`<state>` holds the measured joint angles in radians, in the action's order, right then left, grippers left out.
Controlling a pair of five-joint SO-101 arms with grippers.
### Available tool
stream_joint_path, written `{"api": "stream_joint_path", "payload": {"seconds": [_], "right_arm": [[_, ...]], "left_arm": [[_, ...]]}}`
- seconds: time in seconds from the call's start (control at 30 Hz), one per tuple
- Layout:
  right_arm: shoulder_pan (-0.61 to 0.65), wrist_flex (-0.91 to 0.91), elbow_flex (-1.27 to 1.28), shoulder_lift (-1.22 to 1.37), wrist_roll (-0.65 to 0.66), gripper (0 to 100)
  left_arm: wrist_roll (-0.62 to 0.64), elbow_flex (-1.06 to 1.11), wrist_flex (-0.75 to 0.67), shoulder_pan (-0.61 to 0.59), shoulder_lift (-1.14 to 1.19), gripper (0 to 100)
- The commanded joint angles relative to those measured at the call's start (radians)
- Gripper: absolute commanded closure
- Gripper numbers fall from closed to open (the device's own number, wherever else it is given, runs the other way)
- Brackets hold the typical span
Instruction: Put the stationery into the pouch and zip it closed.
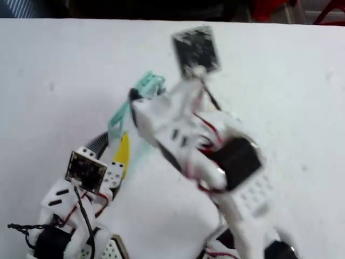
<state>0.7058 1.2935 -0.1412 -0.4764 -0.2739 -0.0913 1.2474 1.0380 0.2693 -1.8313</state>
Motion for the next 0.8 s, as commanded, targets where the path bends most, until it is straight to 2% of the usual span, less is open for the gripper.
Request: {"api": "stream_joint_path", "payload": {"seconds": [0.0,0.4,0.47,0.63,0.77], "right_arm": [[0.015,0.004,-0.078,0.104,-0.054,59.8],[0.041,0.094,-0.261,0.377,-0.103,60.8],[0.062,0.101,-0.287,0.394,-0.095,67.4],[0.068,0.125,-0.328,0.415,-0.086,97.9],[0.030,0.120,-0.371,0.429,-0.009,97.7]], "left_arm": [[-0.006,0.003,-0.017,0.016,0.010,98],[-0.009,0.002,-0.023,0.015,0.010,98],[-0.009,-0.002,-0.025,0.015,0.010,98],[-0.005,0.002,-0.095,0.015,0.010,98],[-0.005,0.008,-0.152,0.010,0.010,98]]}}
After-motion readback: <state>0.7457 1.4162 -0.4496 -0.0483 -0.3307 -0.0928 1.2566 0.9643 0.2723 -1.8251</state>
